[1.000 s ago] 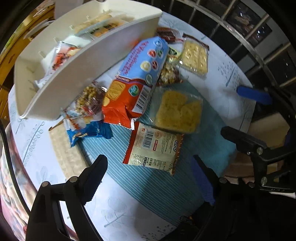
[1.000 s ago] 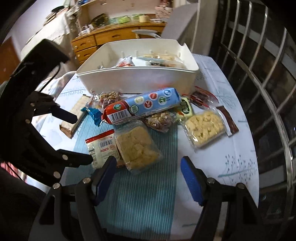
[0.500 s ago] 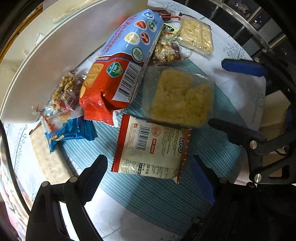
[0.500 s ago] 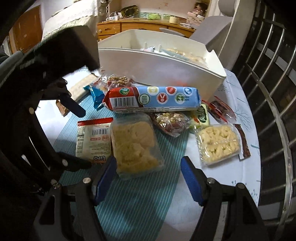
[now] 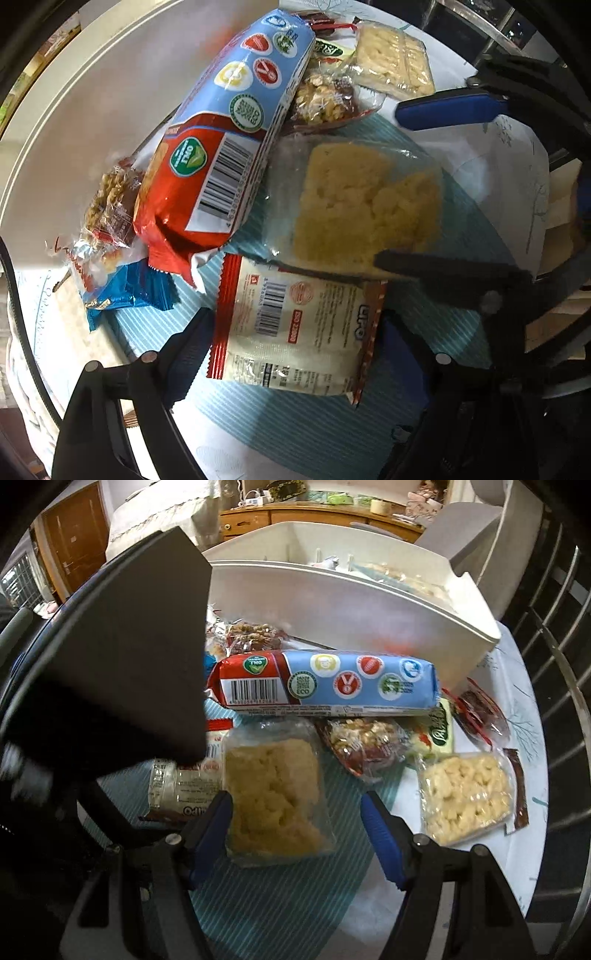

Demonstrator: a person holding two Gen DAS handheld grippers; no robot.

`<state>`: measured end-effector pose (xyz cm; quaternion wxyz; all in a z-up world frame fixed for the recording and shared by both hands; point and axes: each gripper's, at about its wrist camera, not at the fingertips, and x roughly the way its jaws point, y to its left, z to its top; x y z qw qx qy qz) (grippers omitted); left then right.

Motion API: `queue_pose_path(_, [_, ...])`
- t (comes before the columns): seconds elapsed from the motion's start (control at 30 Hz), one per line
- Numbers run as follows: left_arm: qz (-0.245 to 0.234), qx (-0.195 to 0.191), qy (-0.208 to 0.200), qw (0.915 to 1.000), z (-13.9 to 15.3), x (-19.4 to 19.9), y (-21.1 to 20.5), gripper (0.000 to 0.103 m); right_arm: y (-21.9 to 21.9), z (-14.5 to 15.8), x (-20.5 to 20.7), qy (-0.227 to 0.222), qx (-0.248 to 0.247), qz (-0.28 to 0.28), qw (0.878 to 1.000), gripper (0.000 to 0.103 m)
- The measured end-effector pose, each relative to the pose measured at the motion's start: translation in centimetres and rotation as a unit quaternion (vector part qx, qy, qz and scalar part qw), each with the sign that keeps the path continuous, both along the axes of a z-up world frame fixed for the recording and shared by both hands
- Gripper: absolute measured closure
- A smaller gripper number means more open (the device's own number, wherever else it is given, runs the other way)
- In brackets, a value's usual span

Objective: Organize snacks
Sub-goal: 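Grasp the white wrapped snack with the left tool while the right tool grasps the cracker pack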

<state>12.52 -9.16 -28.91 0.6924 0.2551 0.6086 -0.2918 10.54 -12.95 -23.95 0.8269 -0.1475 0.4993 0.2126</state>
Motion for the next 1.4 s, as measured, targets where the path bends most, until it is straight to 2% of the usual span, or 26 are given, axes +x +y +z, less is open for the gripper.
queue_pose_path(0.23, [0.012,-0.012,-0.011,0.9998,-0.2,-0.4,-0.3,0.027,0.4,-0.2,1.1,0.017,0.022,0.01,1.0,0.031])
queue_pose_path(0.5, [0.032,-0.017,-0.018,0.9992,-0.3,-0.7,0.4,0.049,1.1,0.0,1.8,0.034,0.04,0.033,0.998,0.031])
queue_pose_path(0.63, [0.036,-0.019,-0.018,0.999,-0.1,-1.3,1.5,0.05,1.9,-0.2,2.2,0.044,0.051,0.015,0.998,0.031])
queue_pose_path(0.8, [0.046,-0.021,-0.018,0.9986,-0.4,-2.2,3.4,0.05,2.1,-0.5,1.9,0.043,0.039,0.003,0.998,0.031])
queue_pose_path(1.17, [0.086,-0.025,-0.008,0.9959,-0.1,-3.9,8.4,0.05,5.1,-2.3,1.3,0.034,-0.038,-0.006,0.999,0.031])
queue_pose_path(1.2, [0.091,-0.025,-0.007,0.9955,-0.2,-4.3,9.0,0.05,5.3,-2.5,1.3,0.033,-0.044,-0.01,0.998,0.033])
queue_pose_path(1.3, [0.104,-0.026,-0.005,0.9942,-0.2,-5.0,10.5,0.05,6.2,-2.9,1.1,0.038,-0.057,-0.021,0.997,0.046])
queue_pose_path(1.4, [0.125,-0.031,-0.002,0.9917,-0.3,-5.5,12.6,0.05,6.5,-3.0,1.3,0.044,-0.061,-0.029,0.997,0.047])
